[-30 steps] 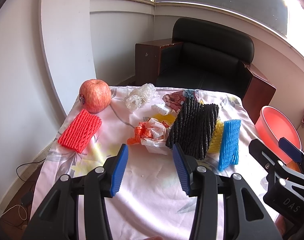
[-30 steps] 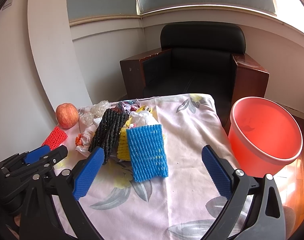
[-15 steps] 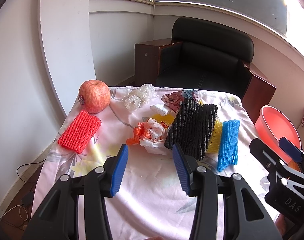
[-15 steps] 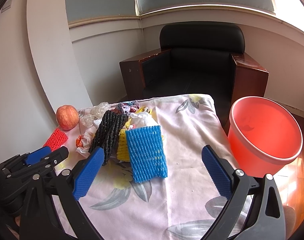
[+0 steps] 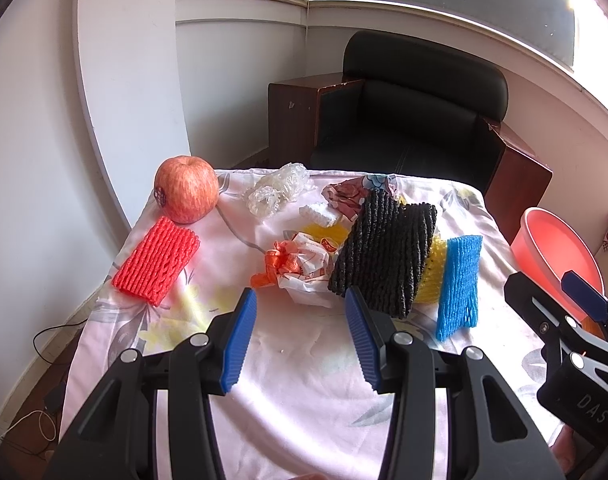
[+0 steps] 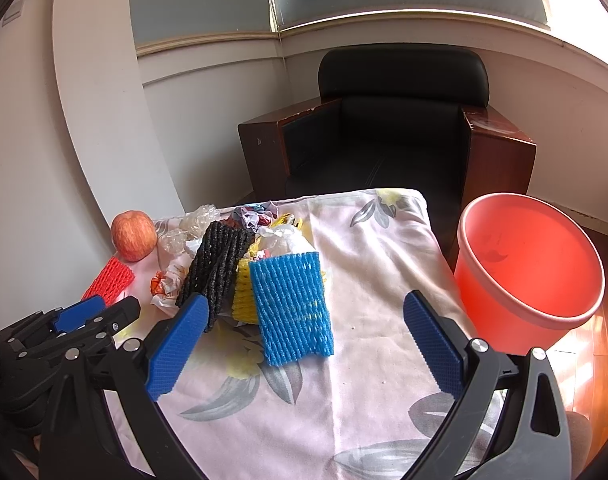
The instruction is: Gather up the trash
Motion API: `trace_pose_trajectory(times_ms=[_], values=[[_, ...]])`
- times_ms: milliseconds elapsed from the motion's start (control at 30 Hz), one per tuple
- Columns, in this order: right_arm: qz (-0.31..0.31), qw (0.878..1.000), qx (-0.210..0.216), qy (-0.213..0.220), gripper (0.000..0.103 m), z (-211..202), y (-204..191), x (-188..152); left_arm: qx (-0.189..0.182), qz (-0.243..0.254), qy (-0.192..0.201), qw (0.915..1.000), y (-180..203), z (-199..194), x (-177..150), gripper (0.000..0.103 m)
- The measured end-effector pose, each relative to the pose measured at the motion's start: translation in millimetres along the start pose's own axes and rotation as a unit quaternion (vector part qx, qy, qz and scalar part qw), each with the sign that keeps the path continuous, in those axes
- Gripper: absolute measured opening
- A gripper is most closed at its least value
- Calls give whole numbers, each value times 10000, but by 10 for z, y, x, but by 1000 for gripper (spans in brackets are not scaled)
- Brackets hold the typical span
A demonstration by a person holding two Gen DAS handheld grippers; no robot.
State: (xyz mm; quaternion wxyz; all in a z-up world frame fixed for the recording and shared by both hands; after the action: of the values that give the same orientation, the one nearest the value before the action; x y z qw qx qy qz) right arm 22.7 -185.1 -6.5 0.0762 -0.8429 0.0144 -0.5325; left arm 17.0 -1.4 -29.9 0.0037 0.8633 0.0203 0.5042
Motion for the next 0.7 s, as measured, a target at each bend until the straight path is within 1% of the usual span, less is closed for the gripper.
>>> trace_pose_trajectory(times_ms=[300,400,467,633,700], values=[[0,10000,-25,-39,98,18,26,-24,-134,-87,-104,9998,-35,55,-34,46],[-16,10000,0,-82,97,34,24,-40,-286,-215,-200,9992,-93,78,-50,46],[-39,9999,34,-112,94,47,21,-57,-448,-274,-294,9982,-129,94,-71,46],[-64,9996,135,-253,87,107,-1,-113,-575,-378,-368,9969,-265,118,-102,46],[-50,9993,183,-320,84,137,-9,-142,-676,-371,-384,9963,-257,130,-80,46]])
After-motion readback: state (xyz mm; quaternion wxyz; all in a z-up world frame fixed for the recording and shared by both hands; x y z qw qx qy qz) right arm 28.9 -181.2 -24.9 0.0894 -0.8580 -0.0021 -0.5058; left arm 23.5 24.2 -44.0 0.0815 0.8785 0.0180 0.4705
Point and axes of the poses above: each gripper's, at about its wrist camera, not at the fingertips, and z roughly the way its jaws point, y to its right, x to its top, the point moved 4 cm from there along z, roughly the way its jaws point, and after that the axes turned 13 degrees about y, right-handed, at the moved point
